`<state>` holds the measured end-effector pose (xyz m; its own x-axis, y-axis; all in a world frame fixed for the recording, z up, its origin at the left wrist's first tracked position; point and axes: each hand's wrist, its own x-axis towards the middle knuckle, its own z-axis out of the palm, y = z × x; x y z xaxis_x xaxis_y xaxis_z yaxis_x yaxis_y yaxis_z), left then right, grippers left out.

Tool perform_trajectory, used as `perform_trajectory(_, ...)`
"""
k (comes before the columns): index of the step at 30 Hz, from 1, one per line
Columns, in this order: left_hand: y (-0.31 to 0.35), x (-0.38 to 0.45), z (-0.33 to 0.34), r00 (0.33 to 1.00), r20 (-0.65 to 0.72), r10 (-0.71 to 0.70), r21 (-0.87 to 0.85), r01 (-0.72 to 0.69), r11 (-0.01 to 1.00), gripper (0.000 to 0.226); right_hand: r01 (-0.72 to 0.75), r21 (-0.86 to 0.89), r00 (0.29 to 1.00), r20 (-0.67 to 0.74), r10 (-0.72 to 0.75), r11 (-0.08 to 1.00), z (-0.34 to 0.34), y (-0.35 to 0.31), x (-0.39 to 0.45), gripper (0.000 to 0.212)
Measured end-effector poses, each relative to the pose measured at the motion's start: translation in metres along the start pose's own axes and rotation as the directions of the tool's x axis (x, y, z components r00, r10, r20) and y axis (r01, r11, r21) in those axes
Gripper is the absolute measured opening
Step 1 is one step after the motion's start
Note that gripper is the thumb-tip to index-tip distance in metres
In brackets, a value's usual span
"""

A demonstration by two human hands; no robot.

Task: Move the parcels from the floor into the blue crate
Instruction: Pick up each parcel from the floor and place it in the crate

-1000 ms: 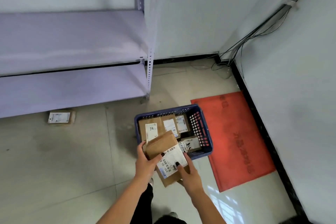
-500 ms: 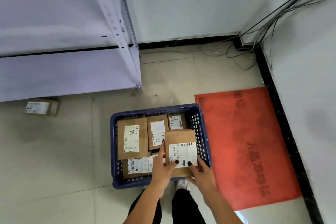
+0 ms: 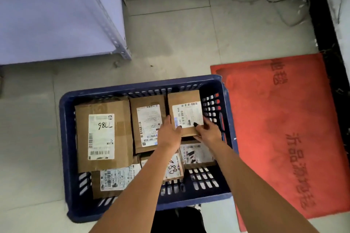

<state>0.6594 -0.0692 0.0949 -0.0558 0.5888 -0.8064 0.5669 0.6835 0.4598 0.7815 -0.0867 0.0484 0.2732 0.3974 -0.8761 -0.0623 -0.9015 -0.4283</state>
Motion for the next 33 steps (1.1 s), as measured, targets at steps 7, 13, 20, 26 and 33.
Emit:
perform_trajectory(7,-0.010,0.003,0.011,0.998,-0.031,0.048,-0.135,-0.052,0.990,0.051,0.057,-0.062,0.998,-0.024,-0.058,0.996,0.023,0.011,0.021,0.058)
perform_trajectory(13,-0.007,-0.010,-0.010,0.993,-0.089,-0.077,-0.353,0.041,0.935,0.053,0.068,-0.395,0.986,-0.114,-0.123,0.916,0.016,-0.004,-0.007,0.075)
perform_trajectory(20,-0.018,-0.063,-0.068,0.987,-0.133,-0.090,-0.349,0.038,0.936,0.050,0.241,-0.590,0.967,0.077,-0.243,0.771,0.028,-0.016,-0.109,0.067)
perform_trajectory(26,-0.058,-0.119,-0.167,0.970,-0.221,-0.102,-0.376,0.012,0.927,0.047,0.285,-0.569,0.955,0.234,-0.181,0.771,0.107,-0.019,-0.199,0.069)
perform_trajectory(33,-0.181,-0.119,-0.371,0.947,-0.283,-0.154,-0.330,0.054,0.942,0.049,0.350,-0.502,0.917,0.357,-0.179,0.791,0.314,-0.048,-0.261,0.077)
